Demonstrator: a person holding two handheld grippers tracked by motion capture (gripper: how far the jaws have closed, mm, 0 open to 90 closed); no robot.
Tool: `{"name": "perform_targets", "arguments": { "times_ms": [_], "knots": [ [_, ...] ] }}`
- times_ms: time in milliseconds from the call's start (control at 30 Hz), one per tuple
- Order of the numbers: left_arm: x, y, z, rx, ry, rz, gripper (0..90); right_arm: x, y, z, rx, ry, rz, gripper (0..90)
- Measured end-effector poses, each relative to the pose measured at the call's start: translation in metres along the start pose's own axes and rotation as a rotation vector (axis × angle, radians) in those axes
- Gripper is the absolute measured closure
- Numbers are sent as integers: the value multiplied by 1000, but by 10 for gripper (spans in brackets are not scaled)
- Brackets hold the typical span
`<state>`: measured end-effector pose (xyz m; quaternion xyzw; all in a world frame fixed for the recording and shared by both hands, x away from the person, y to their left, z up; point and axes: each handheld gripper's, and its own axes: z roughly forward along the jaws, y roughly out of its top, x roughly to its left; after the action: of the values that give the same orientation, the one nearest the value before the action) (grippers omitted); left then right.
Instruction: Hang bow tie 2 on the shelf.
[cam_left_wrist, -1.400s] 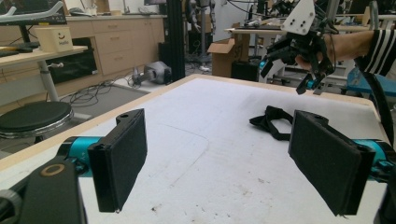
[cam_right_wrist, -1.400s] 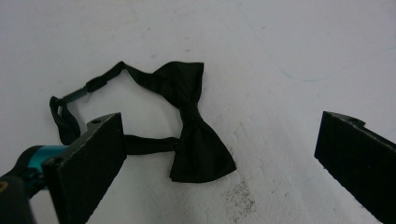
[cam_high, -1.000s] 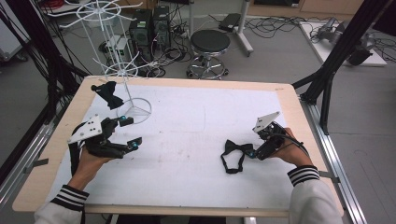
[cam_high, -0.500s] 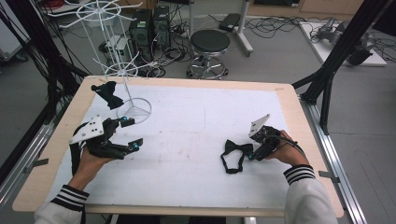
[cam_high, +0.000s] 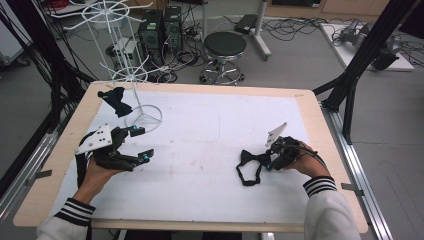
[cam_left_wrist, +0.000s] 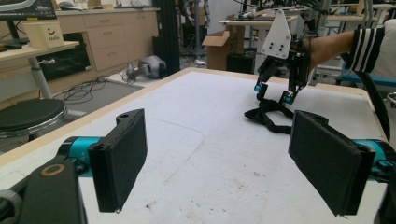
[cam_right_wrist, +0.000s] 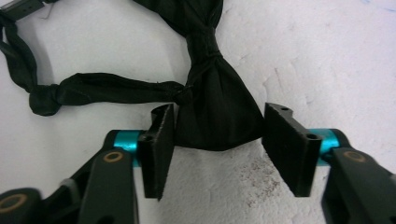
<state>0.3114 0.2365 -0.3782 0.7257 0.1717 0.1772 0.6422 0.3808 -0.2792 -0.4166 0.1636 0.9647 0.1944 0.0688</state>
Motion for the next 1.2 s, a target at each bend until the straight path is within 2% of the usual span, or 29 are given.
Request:
{"name": "perform_targets", "arguments": {
  "times_ms": [267, 500, 667, 1033, 1133, 1200],
  "knots": [
    [-1, 0, 1, -3, -1, -4, 200, 5, 3, -2, 20, 71, -30, 803],
    [-1, 0, 1, 0, -2, -4, 200, 5, 3, -3, 15, 70, -26, 823],
    [0, 0, 2, 1, -4, -3, 200, 4, 3, -8, -24, 72, -11, 823],
    [0, 4, 4, 7, -9, -3, 200, 10, 9, -25, -178, 73, 0, 824],
    [-1, 6, 4, 7, -13, -8, 200, 13, 13, -31, -240, 67, 14, 824],
    [-1, 8, 5, 11, -13, -8, 200, 15, 17, -35, -288, 72, 1, 824]
  ]
}}
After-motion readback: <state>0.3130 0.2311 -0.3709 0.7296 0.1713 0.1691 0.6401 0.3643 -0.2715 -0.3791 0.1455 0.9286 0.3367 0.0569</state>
